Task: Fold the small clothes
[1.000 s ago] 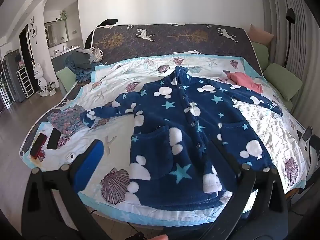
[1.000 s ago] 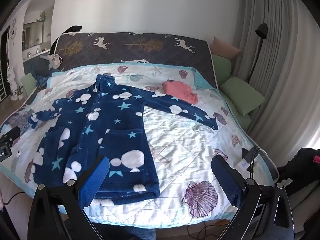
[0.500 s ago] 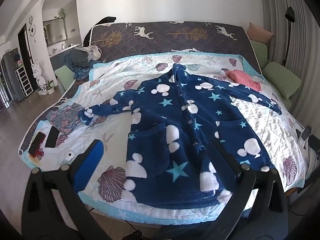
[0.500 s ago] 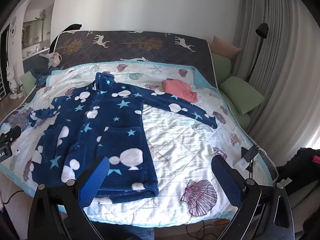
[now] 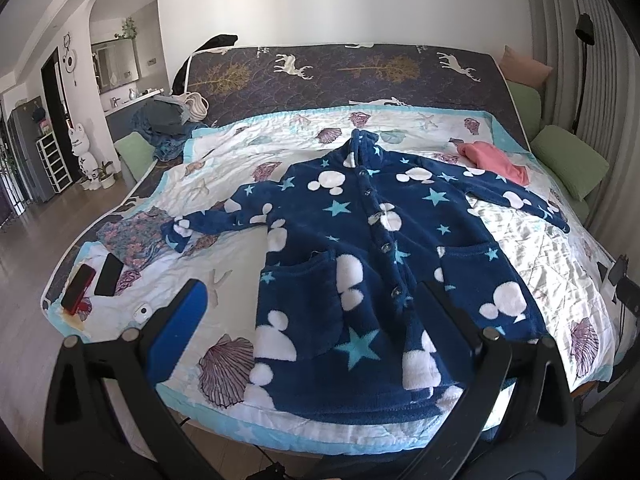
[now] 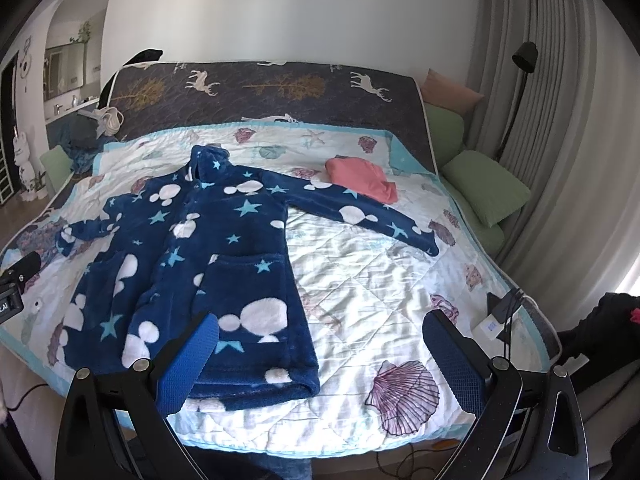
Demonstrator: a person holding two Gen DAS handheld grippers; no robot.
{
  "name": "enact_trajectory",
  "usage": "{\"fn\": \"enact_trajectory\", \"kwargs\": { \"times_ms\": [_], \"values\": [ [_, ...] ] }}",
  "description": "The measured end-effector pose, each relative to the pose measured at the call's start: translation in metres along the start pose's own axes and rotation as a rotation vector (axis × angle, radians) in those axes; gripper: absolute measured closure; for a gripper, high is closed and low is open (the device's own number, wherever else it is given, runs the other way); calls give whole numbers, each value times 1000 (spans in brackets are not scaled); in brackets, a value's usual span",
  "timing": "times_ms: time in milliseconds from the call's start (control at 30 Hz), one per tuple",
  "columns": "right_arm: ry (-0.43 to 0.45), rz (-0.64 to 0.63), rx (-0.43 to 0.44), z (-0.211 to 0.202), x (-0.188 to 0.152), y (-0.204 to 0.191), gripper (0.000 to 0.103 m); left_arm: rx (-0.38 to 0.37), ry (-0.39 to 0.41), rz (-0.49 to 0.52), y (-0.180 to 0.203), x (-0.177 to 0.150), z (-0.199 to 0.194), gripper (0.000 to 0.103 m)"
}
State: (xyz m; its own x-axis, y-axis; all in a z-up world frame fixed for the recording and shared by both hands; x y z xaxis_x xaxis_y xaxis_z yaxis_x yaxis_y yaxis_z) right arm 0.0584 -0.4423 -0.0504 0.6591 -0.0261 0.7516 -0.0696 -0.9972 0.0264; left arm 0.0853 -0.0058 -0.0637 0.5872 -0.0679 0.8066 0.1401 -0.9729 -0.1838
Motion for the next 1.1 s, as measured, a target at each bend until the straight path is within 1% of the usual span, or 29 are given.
{"fn": "enact_trajectory", "kwargs": {
  "times_ms": [167, 333, 700, 1100],
  "values": [
    [-13, -3, 12, 6, 1, 0, 0, 1, -6, 5, 3, 1, 3, 1],
    [-6, 5, 22, 7, 2, 0, 0, -18, -10, -14, 4, 2, 6, 1],
    [-13, 4, 35, 15, 1, 0, 0, -2, -6, -18, 4, 4, 6, 1],
    [-20, 4, 45, 19, -1, -3, 0, -11, -13, -22, 5, 5, 6, 1]
  ]
}}
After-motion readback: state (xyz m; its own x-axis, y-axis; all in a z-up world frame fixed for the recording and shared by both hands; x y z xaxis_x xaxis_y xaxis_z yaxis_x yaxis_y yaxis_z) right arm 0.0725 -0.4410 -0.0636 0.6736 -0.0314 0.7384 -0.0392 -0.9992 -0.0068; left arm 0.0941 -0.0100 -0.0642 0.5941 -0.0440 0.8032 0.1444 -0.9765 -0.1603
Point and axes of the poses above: each gripper's, at about its wrist camera, not at the fingertips, and z roughly the way its jaws point, y to its right, x to its top, the point moved 10 cm from there along z, roughly the way its jaws point, and after that the axes turned 11 degrees about x, right-handed, at the moved point
